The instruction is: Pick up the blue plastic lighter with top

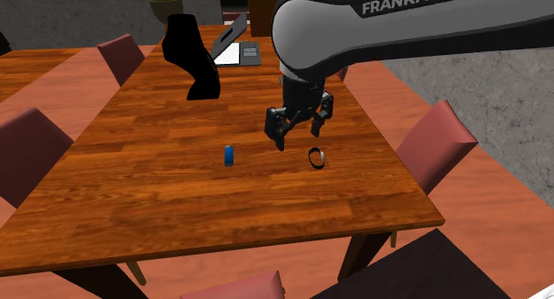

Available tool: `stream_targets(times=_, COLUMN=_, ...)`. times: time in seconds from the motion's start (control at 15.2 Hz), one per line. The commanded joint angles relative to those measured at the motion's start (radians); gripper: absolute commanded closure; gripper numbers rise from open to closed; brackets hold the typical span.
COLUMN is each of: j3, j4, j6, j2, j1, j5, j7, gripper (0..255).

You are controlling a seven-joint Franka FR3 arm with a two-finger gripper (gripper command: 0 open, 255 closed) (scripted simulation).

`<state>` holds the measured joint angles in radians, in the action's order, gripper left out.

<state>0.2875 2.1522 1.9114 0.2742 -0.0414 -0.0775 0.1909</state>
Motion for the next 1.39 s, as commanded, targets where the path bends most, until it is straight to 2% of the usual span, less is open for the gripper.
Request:
stream_targets(times=0.0, j3=0.024, j4=-0.046, j6=0.032, j2=-0.079, j1=-0.003, j5=0.015, j7=0.036, gripper=0)
stream_targets(times=0.46, j3=0.080, j4=-0.232, j6=0.100, j2=-0.348, j1=-0.034, j5=0.103, j7=0.163, gripper=0)
stream_targets(times=0.92, j3=0.087, j4=-0.493, j6=0.102, j2=-0.633, j1=-0.110, j5=0.211, j7=0.273, gripper=0)
stream_targets(times=1.32, j3=0.081, j4=-0.465, j6=0.159, j2=-0.664, j1=-0.116, j5=0.224, j7=0.282, gripper=0)
